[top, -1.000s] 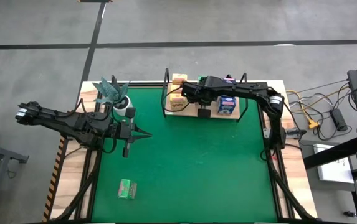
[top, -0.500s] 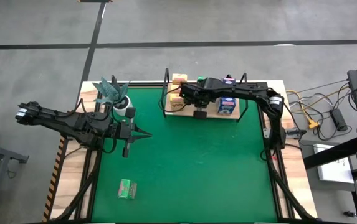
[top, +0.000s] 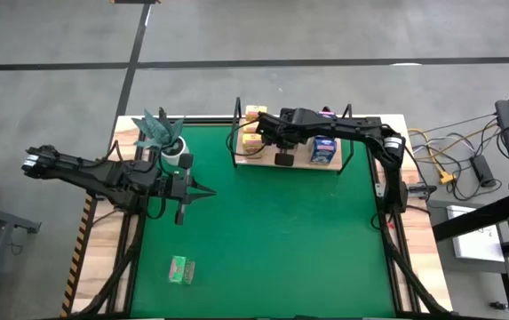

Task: Stack cereal on shelf
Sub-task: Put the right green cereal box on the shelf

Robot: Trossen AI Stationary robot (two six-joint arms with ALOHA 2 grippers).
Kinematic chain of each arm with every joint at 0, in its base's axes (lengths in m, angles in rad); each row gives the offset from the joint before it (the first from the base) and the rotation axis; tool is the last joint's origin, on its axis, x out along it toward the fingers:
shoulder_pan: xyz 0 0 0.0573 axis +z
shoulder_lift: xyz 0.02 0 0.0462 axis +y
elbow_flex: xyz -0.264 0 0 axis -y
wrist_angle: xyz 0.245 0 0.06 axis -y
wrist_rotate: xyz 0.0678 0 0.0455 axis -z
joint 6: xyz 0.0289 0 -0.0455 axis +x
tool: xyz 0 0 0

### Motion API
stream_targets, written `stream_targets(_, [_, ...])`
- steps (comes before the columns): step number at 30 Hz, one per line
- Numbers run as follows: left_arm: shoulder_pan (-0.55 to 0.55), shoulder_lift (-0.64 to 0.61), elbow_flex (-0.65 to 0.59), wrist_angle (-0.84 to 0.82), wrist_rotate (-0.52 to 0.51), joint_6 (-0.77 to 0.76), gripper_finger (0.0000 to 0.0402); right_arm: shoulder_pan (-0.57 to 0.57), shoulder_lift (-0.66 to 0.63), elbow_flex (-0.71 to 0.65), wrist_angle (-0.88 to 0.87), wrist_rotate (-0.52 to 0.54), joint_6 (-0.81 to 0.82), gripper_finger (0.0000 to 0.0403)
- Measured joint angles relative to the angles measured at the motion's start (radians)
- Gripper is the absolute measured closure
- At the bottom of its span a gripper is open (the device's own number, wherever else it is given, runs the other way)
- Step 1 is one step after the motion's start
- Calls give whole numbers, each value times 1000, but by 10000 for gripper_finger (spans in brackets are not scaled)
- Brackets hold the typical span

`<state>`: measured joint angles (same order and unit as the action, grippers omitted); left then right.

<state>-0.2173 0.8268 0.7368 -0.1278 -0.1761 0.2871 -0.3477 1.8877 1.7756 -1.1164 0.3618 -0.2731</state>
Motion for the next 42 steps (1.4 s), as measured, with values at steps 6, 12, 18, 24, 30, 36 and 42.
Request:
stream_targets(6, [0, 0, 0, 0, 0, 0, 402, 2, 0, 0, -4, -2, 0, 390])
stream_targets(12, [0, 0, 0, -1, 0, 0, 402, 13, -2, 0, -121, -2, 10, 390])
stream_targets(18, [0, 0, 0, -2, 0, 0, 402, 5, -2, 0, -144, 8, 15, 390])
stream_targets(24, [0, 0, 0, -2, 0, 0, 402, -9, -3, 0, -143, 9, 10, 390])
stream_targets(30, [0, 0, 0, -2, 0, 0, 402, -13, -3, 0, -143, 9, 0, 390])
stream_targets(36, [0, 0, 0, -2, 0, 0, 402, -13, -3, 0, -143, 8, 5, 390])
stream_targets(42, [0, 0, 0, -3, 0, 0, 402, 11, -24, -2, -143, 6, 22, 390])
